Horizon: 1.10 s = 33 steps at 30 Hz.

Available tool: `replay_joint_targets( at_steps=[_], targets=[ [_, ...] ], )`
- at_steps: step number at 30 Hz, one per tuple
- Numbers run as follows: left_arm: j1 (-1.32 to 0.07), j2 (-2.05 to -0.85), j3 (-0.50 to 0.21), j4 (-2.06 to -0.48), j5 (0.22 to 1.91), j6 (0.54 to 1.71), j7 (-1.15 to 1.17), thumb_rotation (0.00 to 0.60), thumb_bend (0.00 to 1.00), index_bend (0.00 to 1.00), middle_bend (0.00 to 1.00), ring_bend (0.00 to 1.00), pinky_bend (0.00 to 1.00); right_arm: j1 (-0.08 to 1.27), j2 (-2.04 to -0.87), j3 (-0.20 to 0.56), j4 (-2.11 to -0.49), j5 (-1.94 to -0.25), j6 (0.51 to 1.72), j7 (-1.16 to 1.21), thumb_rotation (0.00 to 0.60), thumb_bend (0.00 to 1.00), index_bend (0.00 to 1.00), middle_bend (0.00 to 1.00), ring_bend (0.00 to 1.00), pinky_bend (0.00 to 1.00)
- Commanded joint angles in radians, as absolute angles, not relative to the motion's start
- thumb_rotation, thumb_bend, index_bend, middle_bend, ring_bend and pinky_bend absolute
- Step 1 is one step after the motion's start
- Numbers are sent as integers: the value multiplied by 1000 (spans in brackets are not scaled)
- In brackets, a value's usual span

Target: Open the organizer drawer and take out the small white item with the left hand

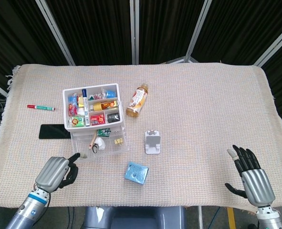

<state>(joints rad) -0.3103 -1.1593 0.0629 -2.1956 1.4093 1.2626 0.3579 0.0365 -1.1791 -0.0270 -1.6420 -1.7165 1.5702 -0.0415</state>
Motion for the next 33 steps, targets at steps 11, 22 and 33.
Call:
replay_joint_targets(
  at_steps=[11, 22, 33],
  targets=[
    [-312, -1095, -34, -2227, 1399, 1348, 453, 600, 377, 113, 690, 687, 541, 34, -1178, -28, -1644, -1724, 1578, -46, 600, 19, 0, 0, 0, 0],
    [-466, -1039, -153, -2259, 1106, 1219, 649, 600, 219, 108, 544, 570, 485, 32, -1169, -24, -1647, -1724, 1590, -29, 600, 19, 0, 0, 0, 0],
    [-602, -1090, -192, -2172, 1083, 1146, 721, 600, 175, 335, 818, 756, 632, 31, -1158, -21, -1652, -1721, 1595, -13, 600, 19, 0, 0, 0, 0]
  ],
)
